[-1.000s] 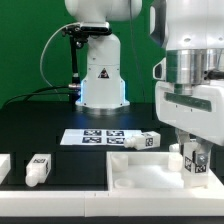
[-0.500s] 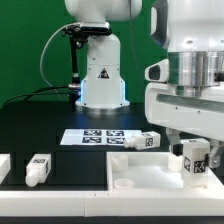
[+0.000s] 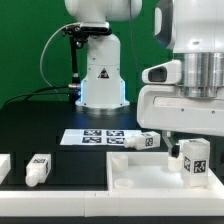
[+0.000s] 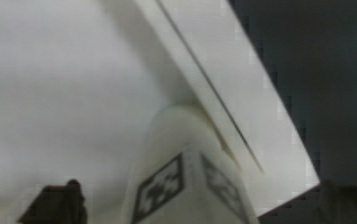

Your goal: Assemble one leg

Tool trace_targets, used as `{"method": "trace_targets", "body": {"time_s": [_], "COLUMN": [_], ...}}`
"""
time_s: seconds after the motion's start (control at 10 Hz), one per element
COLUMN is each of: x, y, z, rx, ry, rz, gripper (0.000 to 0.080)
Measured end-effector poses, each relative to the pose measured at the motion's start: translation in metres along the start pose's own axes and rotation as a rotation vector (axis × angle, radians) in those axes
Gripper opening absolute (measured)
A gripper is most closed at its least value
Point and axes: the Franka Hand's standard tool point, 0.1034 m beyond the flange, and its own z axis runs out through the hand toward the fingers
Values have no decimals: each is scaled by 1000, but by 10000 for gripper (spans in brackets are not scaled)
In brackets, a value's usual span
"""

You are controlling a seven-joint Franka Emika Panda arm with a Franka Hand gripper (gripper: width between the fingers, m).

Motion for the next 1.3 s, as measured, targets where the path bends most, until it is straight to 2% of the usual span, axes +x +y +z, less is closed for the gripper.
{"method": "trace_targets", "body": {"time_s": [0.1, 0.2, 0.3, 0.4, 0.5, 0.6, 0.7, 0.9, 1.3], "x": [3, 6, 5, 5, 5, 5, 5, 5, 2], "y": [-3, -4, -3, -3, -3, -4, -3, -3, -2], "z": [-3, -6, -5, -4, -4, -4, -4, -3, -3], "rx": [-8, -1, -3, -3, 0, 1, 2, 3, -13], "ry": [15, 29, 27, 27, 26, 26, 25, 28, 24], "rz": [-192, -294, -239, -239, -202, -114, -62, 100, 773], "gripper": [649, 649, 558, 558, 410, 410, 283, 284, 284]}}
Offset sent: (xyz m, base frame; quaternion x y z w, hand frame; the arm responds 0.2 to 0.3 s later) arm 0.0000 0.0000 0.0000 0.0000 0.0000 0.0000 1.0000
